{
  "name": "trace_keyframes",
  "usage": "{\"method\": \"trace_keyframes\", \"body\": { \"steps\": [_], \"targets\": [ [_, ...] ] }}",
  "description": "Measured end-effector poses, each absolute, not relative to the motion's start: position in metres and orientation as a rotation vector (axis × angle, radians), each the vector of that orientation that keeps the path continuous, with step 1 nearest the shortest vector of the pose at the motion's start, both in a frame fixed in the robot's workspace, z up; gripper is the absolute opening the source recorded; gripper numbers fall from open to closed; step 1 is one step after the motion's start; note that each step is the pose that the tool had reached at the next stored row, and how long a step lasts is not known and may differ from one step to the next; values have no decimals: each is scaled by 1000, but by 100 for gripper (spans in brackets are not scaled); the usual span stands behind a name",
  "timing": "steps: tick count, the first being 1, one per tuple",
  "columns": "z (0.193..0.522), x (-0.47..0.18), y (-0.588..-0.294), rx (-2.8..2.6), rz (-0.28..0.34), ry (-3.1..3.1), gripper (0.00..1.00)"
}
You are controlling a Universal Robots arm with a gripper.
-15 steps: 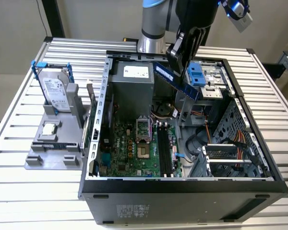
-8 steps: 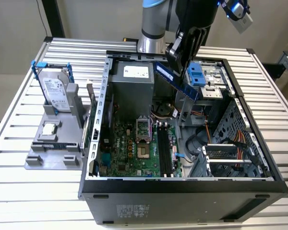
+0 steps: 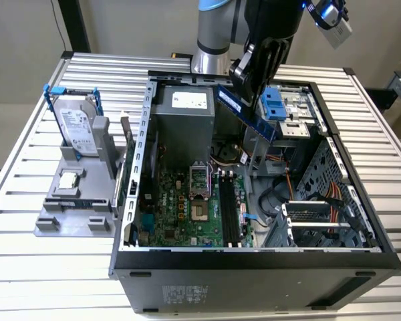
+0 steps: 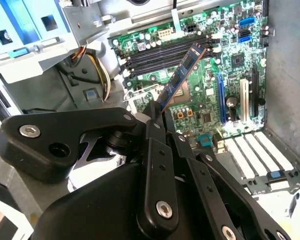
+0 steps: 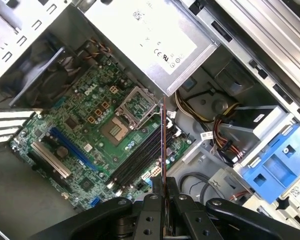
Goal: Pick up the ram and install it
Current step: 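Insert the ram into the slot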
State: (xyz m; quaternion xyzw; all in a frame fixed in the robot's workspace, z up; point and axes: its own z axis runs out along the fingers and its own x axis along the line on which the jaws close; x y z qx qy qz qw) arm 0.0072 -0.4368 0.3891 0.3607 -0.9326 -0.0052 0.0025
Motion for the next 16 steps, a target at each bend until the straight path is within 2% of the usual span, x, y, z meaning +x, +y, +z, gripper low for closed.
{"method": "trace_keyframes", "body": {
  "steps": [16],
  "targets": [
    [389, 7, -437, 987, -17, -2978, 0]
  ]
}}
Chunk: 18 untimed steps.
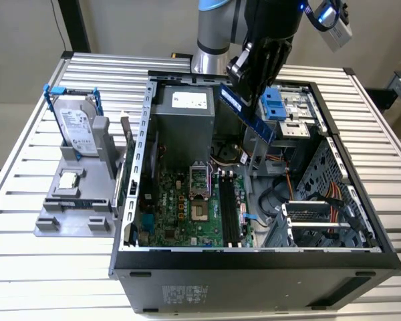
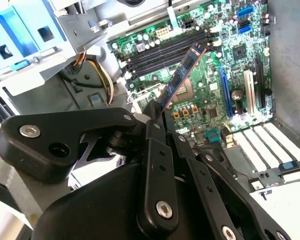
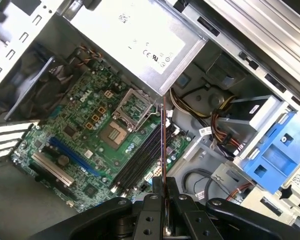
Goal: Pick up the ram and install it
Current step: 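Insert the ram into the slot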
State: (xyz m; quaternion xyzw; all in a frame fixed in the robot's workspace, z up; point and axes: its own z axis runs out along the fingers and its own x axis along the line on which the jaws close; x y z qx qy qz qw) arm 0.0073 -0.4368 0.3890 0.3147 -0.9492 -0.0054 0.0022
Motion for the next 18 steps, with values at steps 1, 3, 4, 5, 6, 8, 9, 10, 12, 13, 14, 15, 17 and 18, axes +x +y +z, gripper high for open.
{"method": "trace_keyframes", "body": {
  "steps": [1, 3, 4, 5, 6, 8, 9, 10, 12, 13, 14, 15, 17, 18],
  "targets": [
    [389, 7, -437, 974, -17, -2982, 0],
    [389, 7, -437, 946, -17, -2991, 0],
    [389, 7, -437, 931, -17, -2996, 0],
    [389, 7, -437, 917, -17, -3000, 0],
    [389, 7, -437, 902, -17, -3005, 0],
    [389, 7, -437, 875, -17, -3013, 0],
    [389, 7, -437, 861, -17, -3017, 0],
    [389, 7, -437, 848, -17, -3021, 0],
    [389, 8, -437, 820, -17, -3029, 0],
    [389, 8, -437, 806, -17, -3033, 0],
    [389, 8, -437, 792, -17, -3036, 0],
    [389, 8, -437, 779, -17, -3040, 0],
    [389, 8, -437, 750, -17, -3047, 0],
    [389, 8, -437, 735, -17, -3051, 0]
  ]
}}
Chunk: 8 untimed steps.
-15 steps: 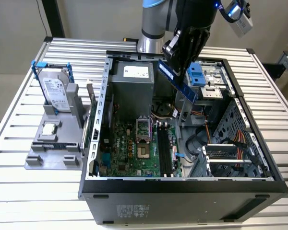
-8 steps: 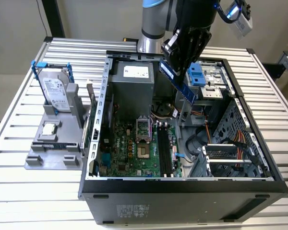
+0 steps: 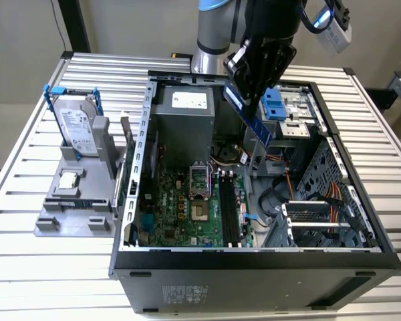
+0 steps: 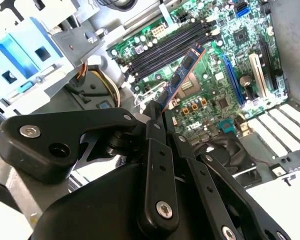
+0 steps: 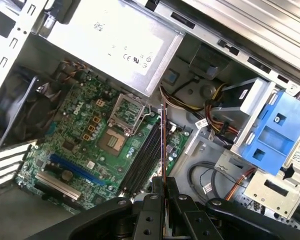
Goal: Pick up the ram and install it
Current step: 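Insert the ram into the slot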
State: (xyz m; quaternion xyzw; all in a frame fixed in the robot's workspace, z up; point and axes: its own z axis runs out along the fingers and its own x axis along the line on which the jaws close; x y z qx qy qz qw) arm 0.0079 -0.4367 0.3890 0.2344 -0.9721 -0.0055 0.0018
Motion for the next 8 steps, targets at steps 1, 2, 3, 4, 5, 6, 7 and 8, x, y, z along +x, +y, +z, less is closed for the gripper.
{"method": "trace_keyframes", "body": {
  "steps": [1, 2, 3, 4, 5, 6, 7, 8],
  "targets": [
    [389, 8, -437, 721, -17, -3054, 0],
    [389, 8, -437, 706, -17, -3058, 0],
    [389, 8, -437, 692, -17, -3061, 0],
    [389, 8, -437, 676, -17, -3065, 0],
    [389, 8, -437, 662, -18, -3068, 0],
    [389, 8, -437, 646, -18, -3071, 0],
    [389, 8, -437, 632, -18, -3074, 0],
    [389, 8, -437, 616, -18, -3077, 0]
  ]
}}
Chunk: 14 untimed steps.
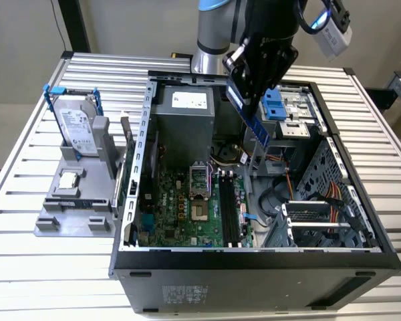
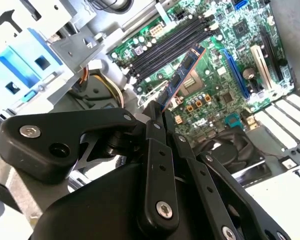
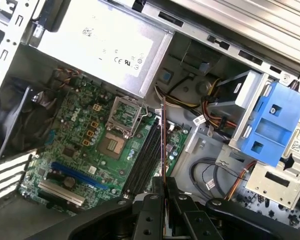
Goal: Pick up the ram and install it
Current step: 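Insert the ram into the slot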
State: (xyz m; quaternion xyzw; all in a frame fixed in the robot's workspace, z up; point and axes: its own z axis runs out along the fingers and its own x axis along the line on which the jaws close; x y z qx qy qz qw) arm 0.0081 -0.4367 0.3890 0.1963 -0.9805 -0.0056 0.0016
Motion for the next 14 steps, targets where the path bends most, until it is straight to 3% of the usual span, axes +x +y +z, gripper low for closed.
{"method": "trace_keyframes", "body": {
  "steps": [14],
  "targets": [
    [389, 8, -437, 390, -18, -3115, 0]
  ]
}}
